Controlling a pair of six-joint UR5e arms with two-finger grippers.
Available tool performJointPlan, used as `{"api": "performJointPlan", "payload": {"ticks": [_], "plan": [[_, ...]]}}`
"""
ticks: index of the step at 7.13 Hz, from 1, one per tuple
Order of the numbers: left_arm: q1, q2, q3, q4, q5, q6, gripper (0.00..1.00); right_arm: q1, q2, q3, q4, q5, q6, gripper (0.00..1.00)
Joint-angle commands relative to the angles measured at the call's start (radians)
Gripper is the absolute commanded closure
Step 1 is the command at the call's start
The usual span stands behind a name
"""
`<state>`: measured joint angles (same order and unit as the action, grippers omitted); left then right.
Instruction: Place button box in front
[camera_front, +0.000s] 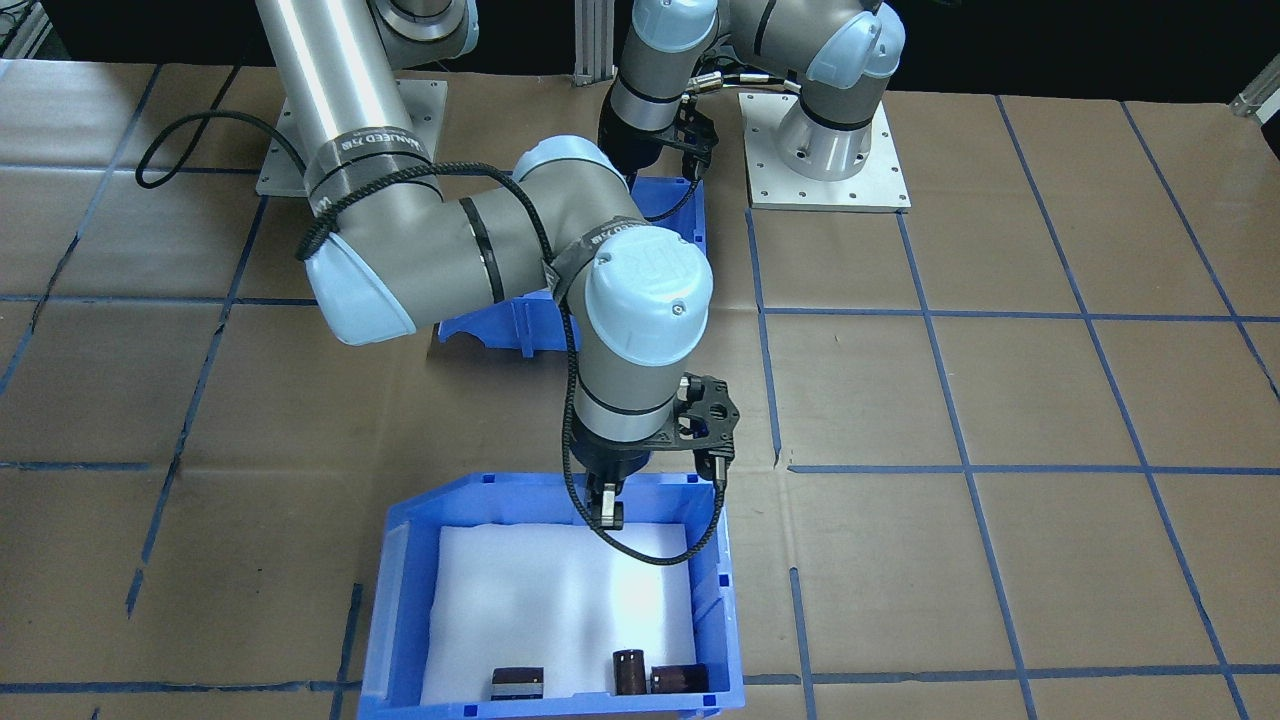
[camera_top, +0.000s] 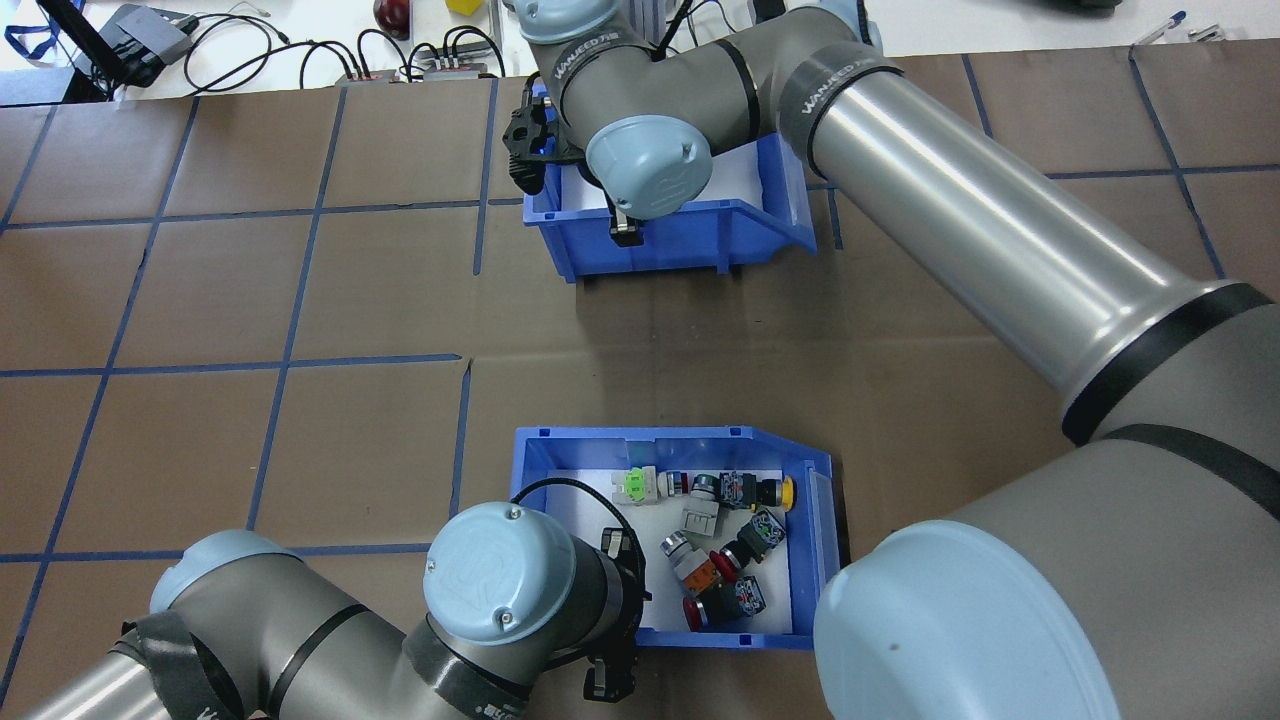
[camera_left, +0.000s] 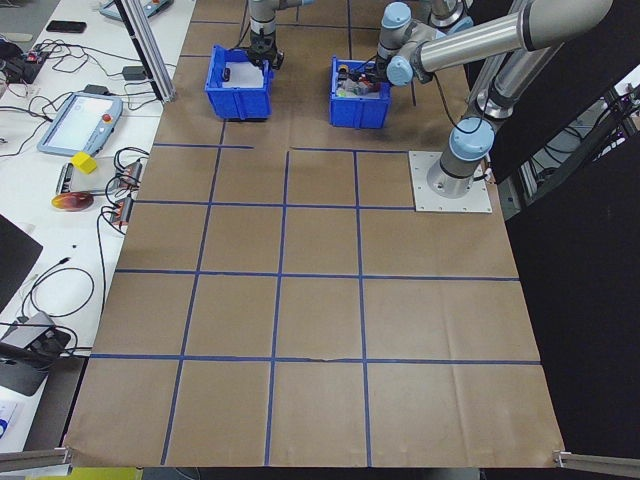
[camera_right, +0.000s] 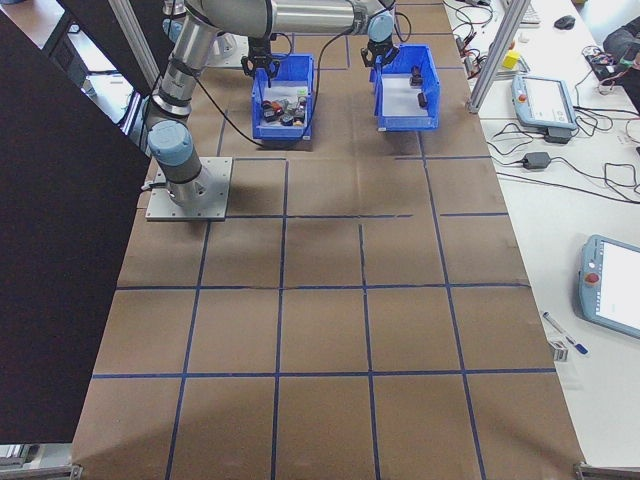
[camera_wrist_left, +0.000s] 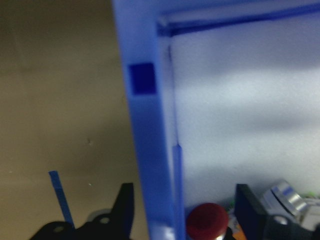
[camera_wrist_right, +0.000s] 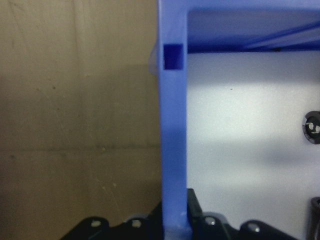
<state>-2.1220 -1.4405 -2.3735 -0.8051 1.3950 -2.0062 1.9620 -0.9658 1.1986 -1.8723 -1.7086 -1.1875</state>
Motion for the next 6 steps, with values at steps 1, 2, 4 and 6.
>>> {"api": "performJointPlan", "payload": {"ticks": [1,2,4,6], "plan": [[-0.001,0.009,0.005,0.017,0.033,0.007,1.00,-0.127,-0.063,0.021,0.013,-0.019,-0.119,0.95],[0.005,0.031,0.019,0.017,0.100,0.018,1.00,-0.190,-0.097,0.056,0.012,-0.017,-0.142,0.95],[0.096,0.072,0.053,0.015,0.134,0.038,1.00,-0.346,-0.192,0.162,0.010,-0.002,-0.268,0.95],[0.274,0.109,0.057,0.009,0.092,0.133,1.00,-0.472,-0.295,0.278,0.010,0.026,-0.381,0.95]]}}
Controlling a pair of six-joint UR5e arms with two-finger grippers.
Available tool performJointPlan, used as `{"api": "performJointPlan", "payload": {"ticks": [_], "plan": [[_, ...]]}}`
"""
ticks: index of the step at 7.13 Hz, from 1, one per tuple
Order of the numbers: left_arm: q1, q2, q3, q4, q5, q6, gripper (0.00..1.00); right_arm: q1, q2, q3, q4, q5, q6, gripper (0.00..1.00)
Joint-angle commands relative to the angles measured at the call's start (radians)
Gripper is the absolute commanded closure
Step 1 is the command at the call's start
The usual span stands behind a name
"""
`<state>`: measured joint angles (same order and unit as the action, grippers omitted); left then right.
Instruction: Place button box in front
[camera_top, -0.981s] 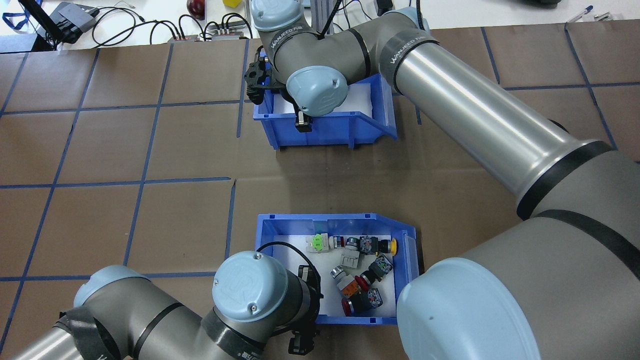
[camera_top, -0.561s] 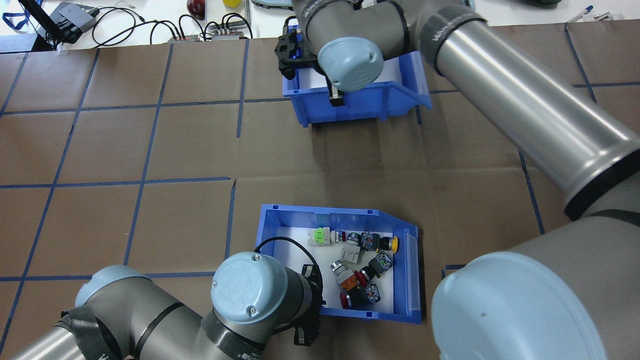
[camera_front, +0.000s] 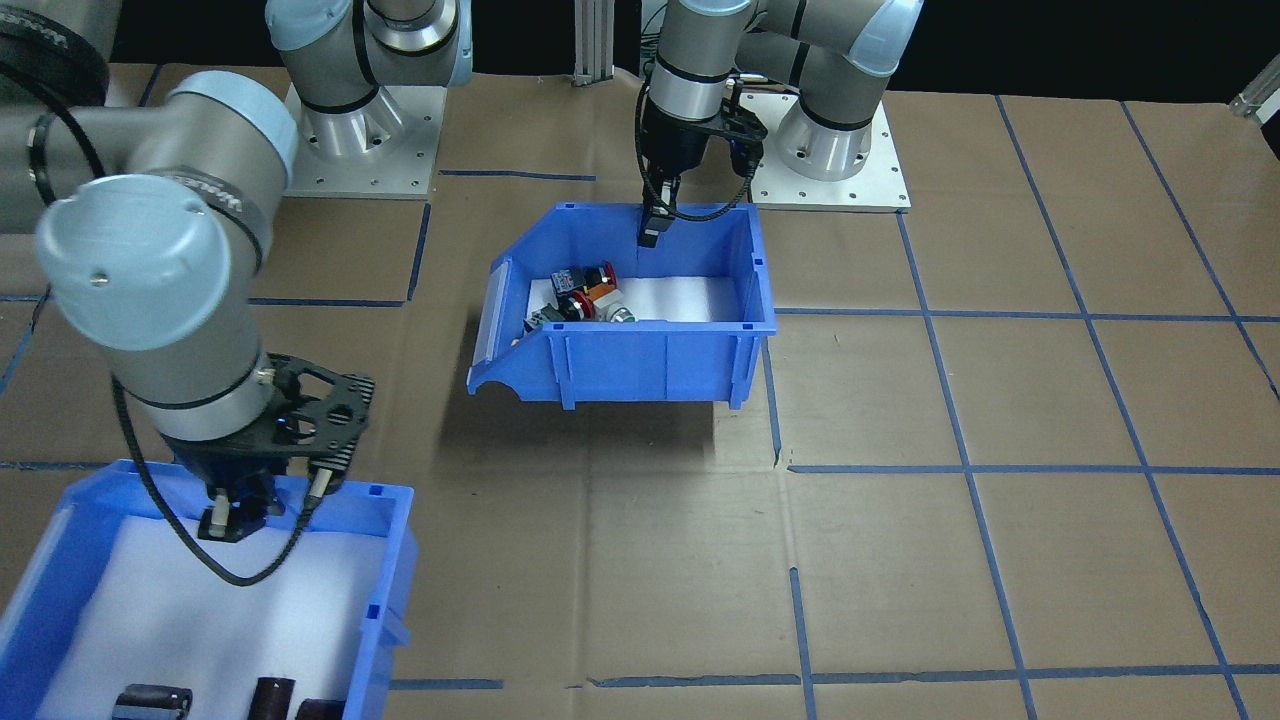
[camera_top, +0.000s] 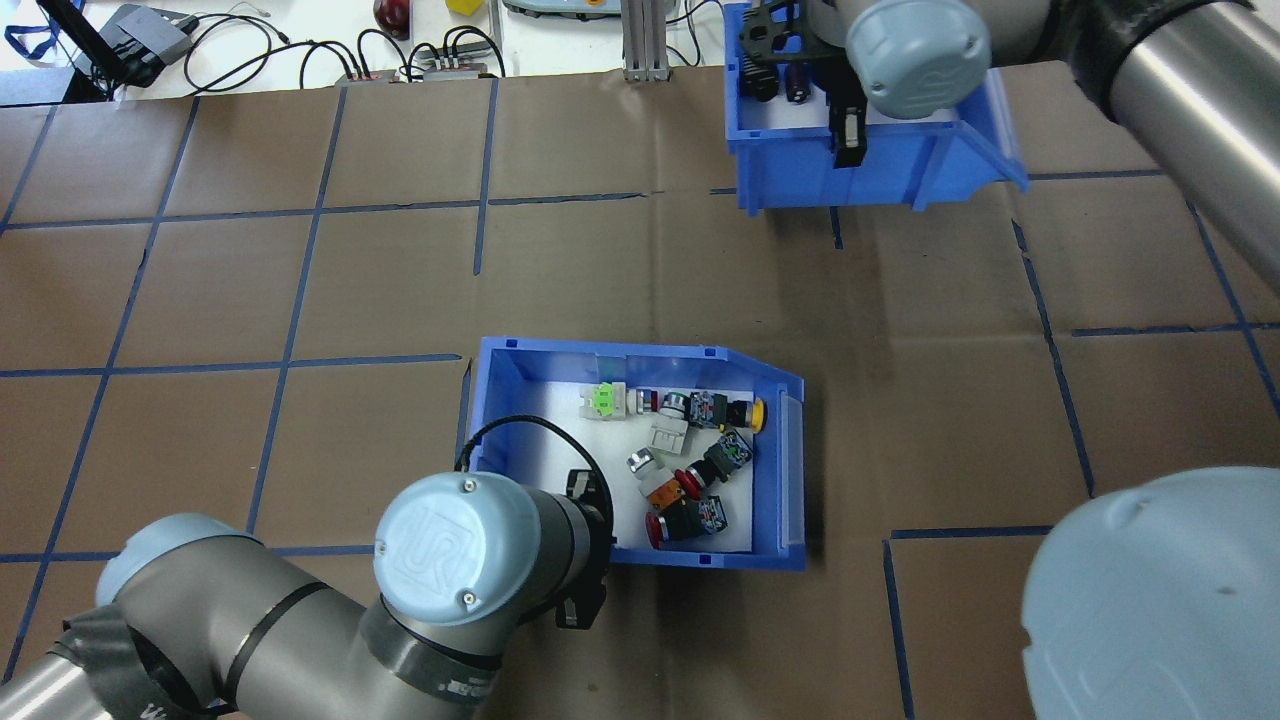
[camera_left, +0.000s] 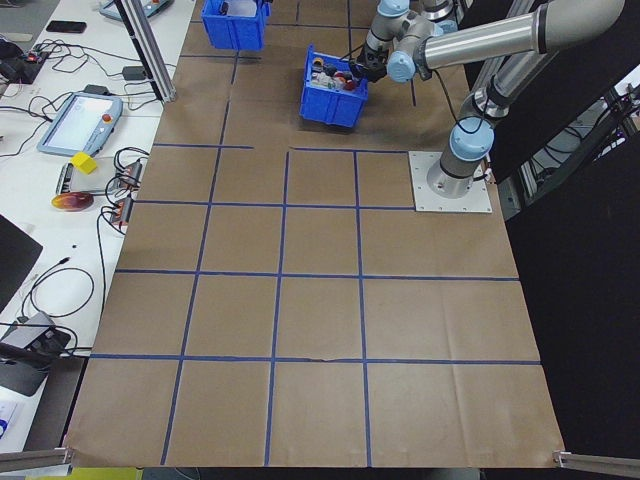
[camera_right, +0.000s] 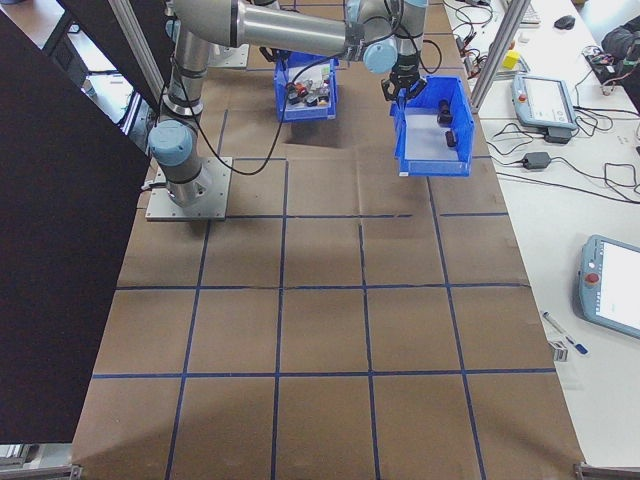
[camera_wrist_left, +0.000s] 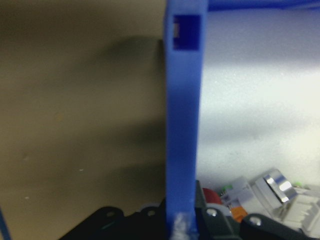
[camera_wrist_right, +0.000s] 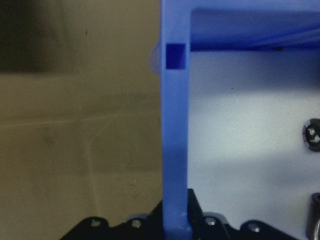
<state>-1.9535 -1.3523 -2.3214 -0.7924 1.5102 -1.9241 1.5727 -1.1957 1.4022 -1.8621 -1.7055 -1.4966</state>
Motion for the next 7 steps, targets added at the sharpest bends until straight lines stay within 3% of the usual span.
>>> {"api": "performJointPlan", "payload": {"ticks": [1,2,5,7], "plan": [[0.173,-0.013,0.031,0.001,-0.039,0.106,1.00,-0.139,-0.120,0.139,0.000,0.036,-0.124,0.95],[0.209,-0.054,0.103,-0.004,-0.057,0.217,1.00,-0.182,-0.184,0.221,-0.003,0.038,-0.181,0.95],[0.214,-0.267,0.287,-0.005,-0.061,0.241,1.00,-0.284,-0.393,0.484,-0.032,0.075,-0.313,0.95],[0.203,-0.394,0.391,0.004,-0.083,0.240,1.00,-0.290,-0.471,0.584,-0.057,0.078,-0.340,0.95]]}}
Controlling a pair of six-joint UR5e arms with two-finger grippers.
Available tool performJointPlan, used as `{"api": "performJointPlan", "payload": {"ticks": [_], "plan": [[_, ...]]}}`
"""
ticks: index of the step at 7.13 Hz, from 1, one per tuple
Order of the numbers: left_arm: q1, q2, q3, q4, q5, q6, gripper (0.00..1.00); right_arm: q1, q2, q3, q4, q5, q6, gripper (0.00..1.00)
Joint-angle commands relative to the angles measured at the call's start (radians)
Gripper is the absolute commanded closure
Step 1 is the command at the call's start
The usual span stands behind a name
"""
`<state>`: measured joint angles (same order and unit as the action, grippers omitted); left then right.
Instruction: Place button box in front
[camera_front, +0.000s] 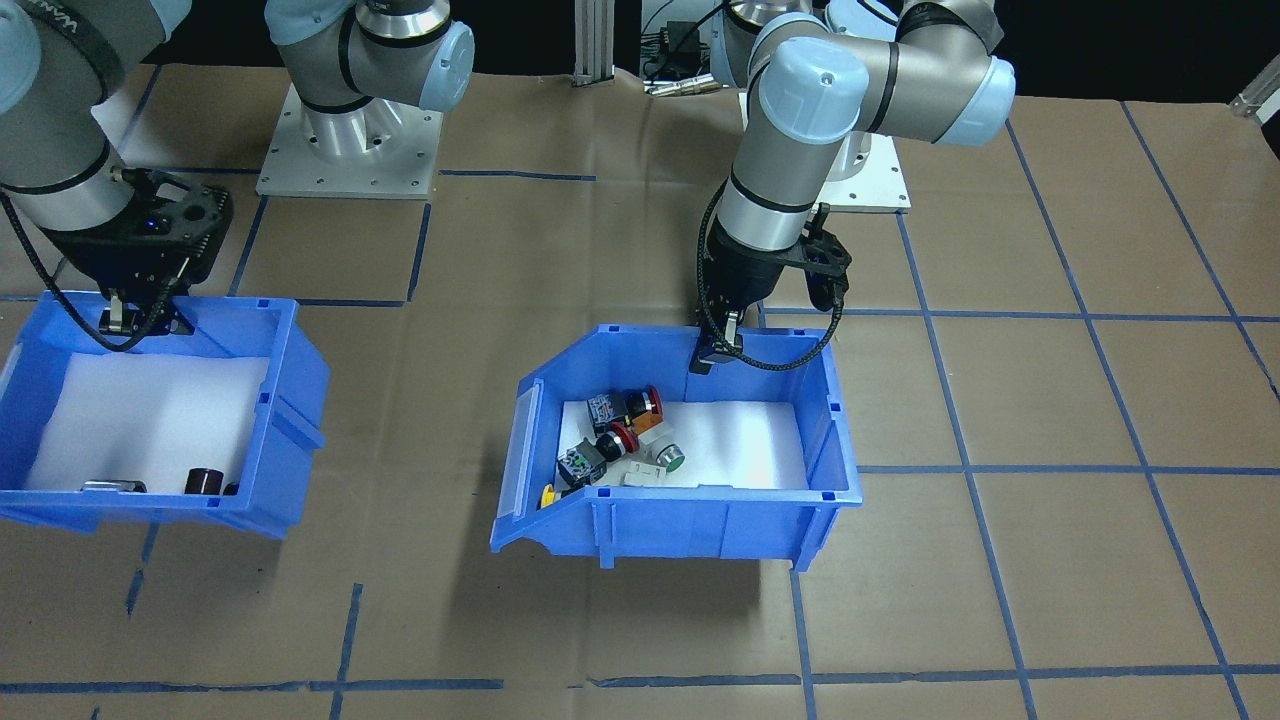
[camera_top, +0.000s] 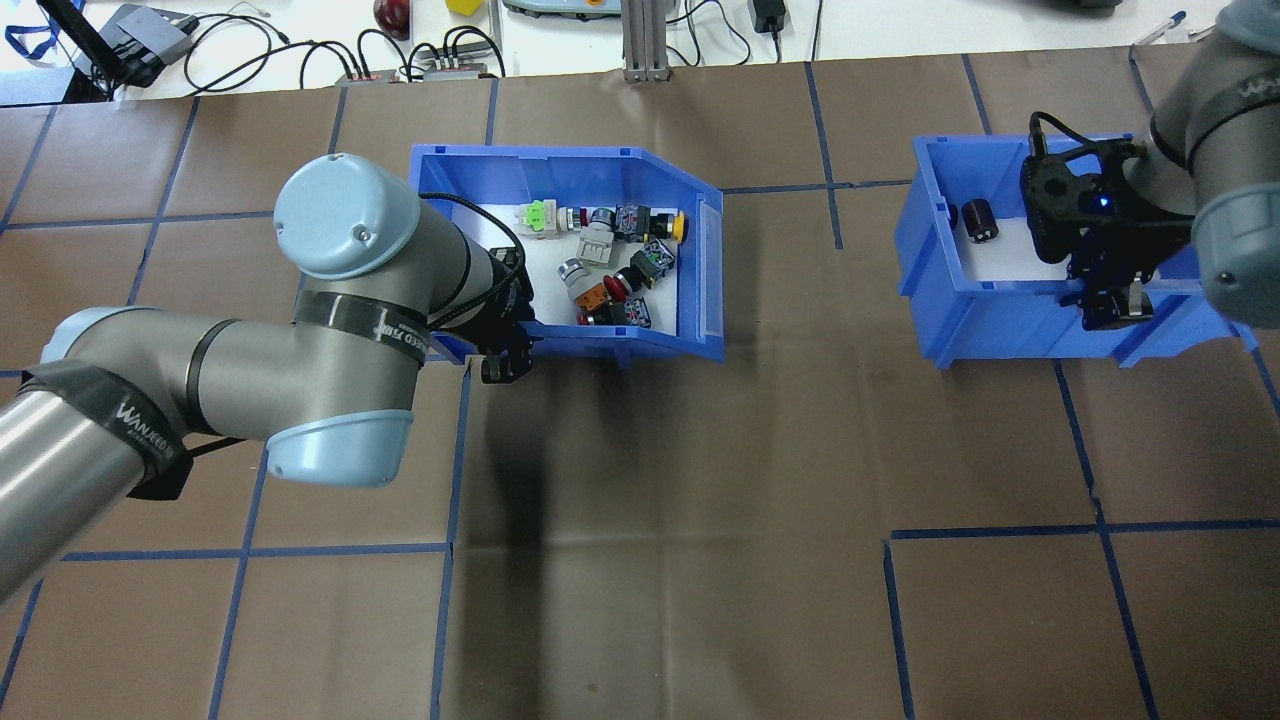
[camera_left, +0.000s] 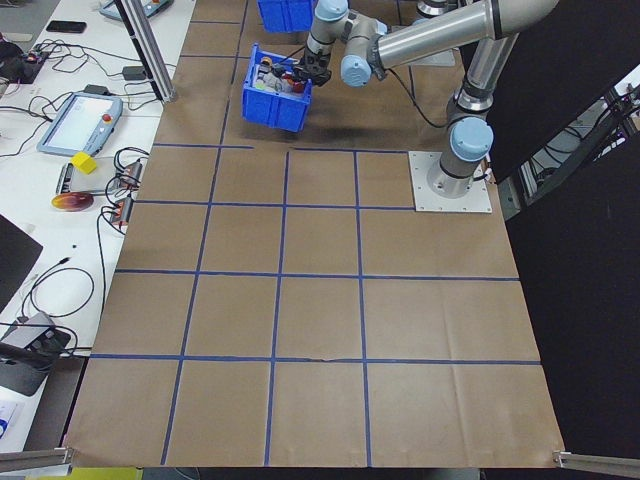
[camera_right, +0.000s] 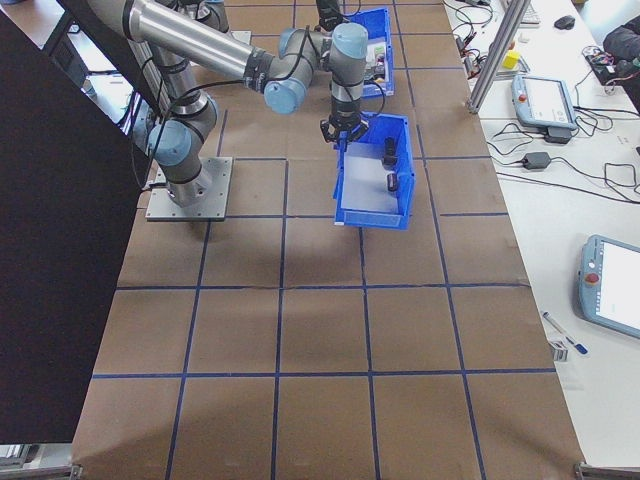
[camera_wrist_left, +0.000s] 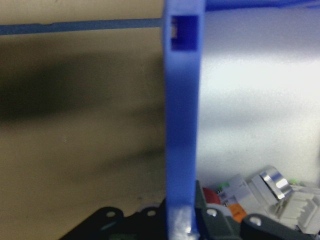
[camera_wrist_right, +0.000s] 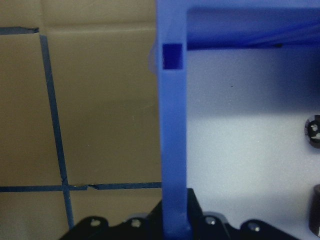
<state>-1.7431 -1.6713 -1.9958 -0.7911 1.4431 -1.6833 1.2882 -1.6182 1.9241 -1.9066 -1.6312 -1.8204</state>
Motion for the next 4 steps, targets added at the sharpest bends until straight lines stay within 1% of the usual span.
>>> {"api": "performJointPlan", "payload": {"ticks": [1,2,4], "plan": [[-0.013,-0.140,0.127,0.000,-0.054,-0.004,1.00,-0.006,-0.067,0.085,-0.014,0.004,-0.011,0.95],[-0.041,-0.200,0.174,0.000,-0.064,-0.018,1.00,-0.006,-0.072,0.091,-0.012,0.004,-0.010,0.95],[-0.078,-0.261,0.248,-0.007,-0.064,-0.060,1.00,-0.004,-0.075,0.110,-0.011,0.002,-0.008,0.95]]}}
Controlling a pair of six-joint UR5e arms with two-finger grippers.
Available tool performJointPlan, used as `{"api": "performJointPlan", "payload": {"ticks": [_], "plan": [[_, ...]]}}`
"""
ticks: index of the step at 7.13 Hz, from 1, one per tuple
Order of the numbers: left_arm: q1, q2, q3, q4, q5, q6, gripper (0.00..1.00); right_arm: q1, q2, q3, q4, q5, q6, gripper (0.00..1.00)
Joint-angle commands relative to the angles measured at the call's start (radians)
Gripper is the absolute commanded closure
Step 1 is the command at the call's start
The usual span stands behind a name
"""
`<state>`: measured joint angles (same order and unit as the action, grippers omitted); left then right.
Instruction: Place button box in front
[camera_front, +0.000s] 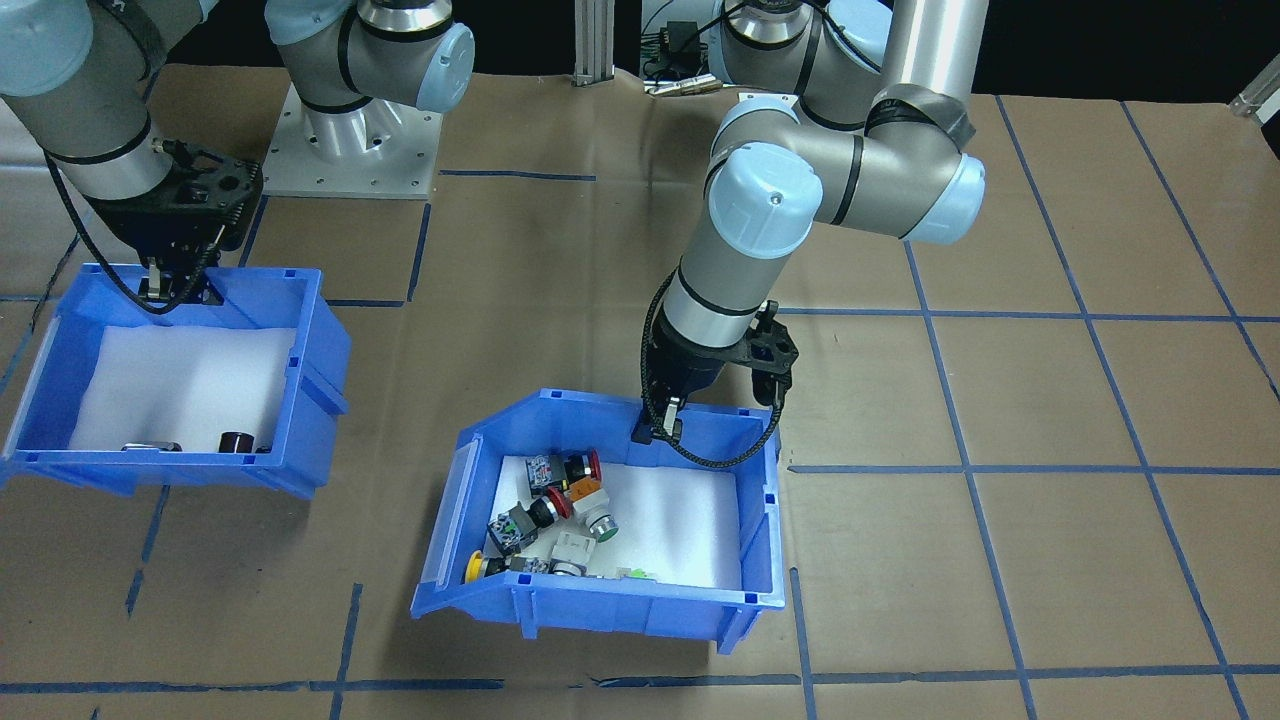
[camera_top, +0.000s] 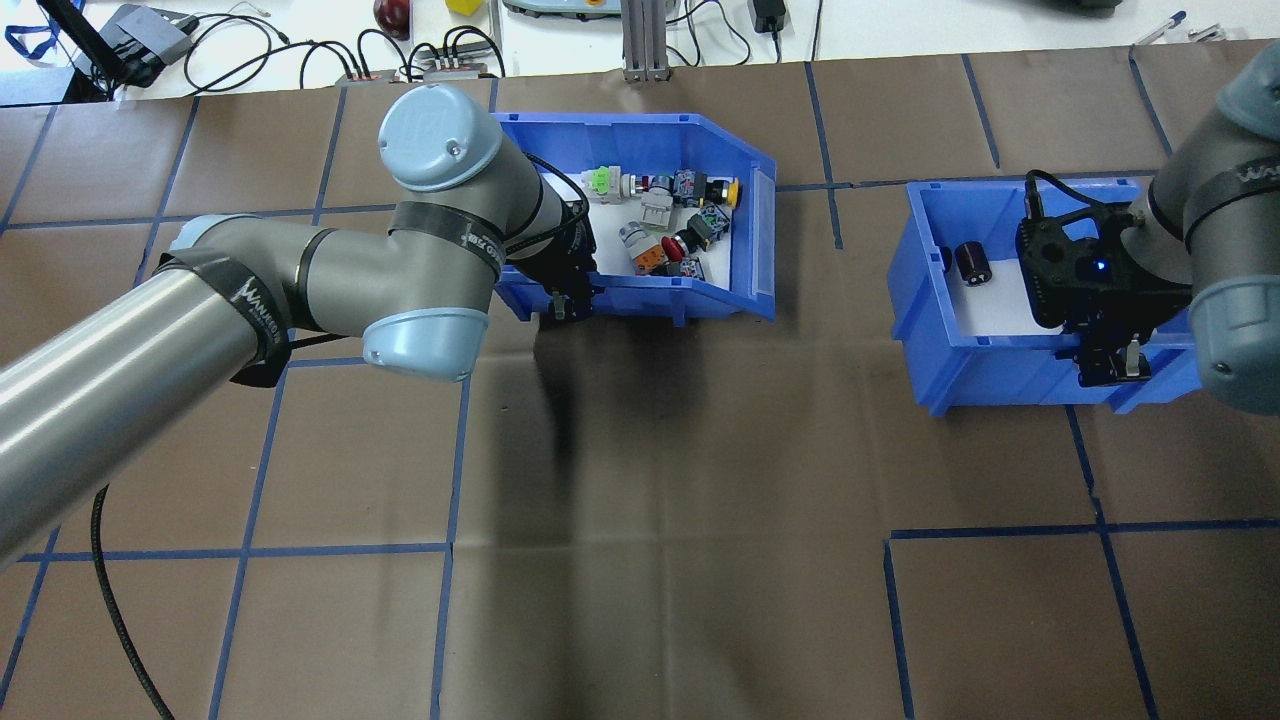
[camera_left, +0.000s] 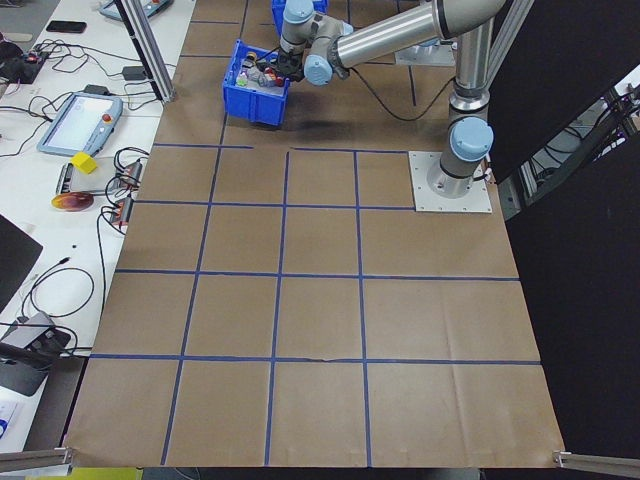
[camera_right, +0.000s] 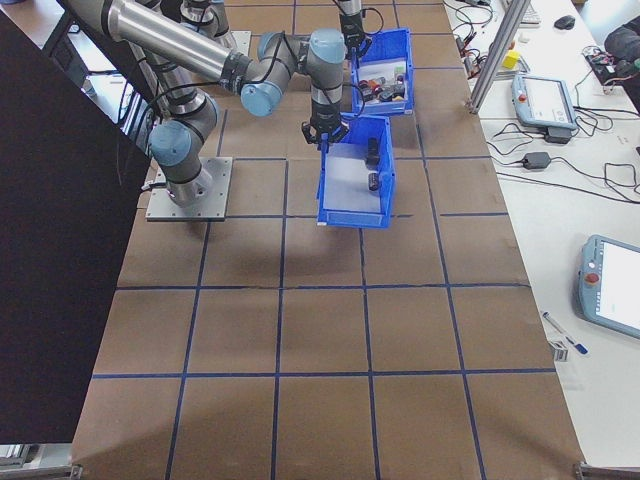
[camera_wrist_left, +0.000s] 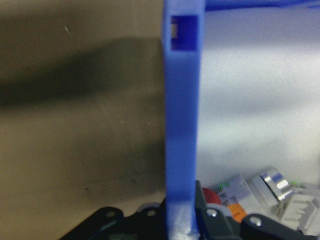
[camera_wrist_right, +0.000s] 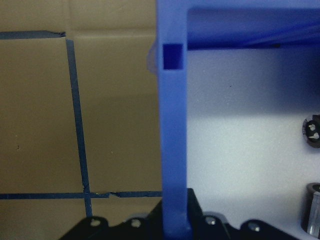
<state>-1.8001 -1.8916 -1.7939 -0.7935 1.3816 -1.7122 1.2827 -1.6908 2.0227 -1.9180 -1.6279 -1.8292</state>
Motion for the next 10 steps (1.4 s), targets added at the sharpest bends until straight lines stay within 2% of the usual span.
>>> {"api": "performJointPlan", "payload": {"ticks": [1,5,6,7,8,10], "plan": [[-0.027,-0.067,0.073,-0.004,-0.003,-0.055,1.00,0.000,-0.004,0.011,0.001,0.000,-0.001,0.95],[-0.039,-0.103,0.096,-0.010,0.002,-0.066,1.00,0.001,-0.013,0.013,0.008,0.011,0.001,0.95],[-0.042,-0.107,0.096,-0.010,0.007,-0.072,0.82,0.001,-0.032,0.016,0.016,0.010,0.002,0.95],[-0.042,-0.109,0.102,-0.019,0.016,-0.060,0.41,0.001,-0.052,0.037,0.014,0.010,0.002,0.95],[-0.038,-0.112,0.119,-0.027,0.019,-0.061,0.21,0.003,-0.082,0.068,0.017,0.011,0.004,0.95],[-0.035,-0.089,0.146,-0.097,0.016,-0.044,0.04,0.003,-0.179,0.157,0.014,0.014,0.005,0.95]]}}
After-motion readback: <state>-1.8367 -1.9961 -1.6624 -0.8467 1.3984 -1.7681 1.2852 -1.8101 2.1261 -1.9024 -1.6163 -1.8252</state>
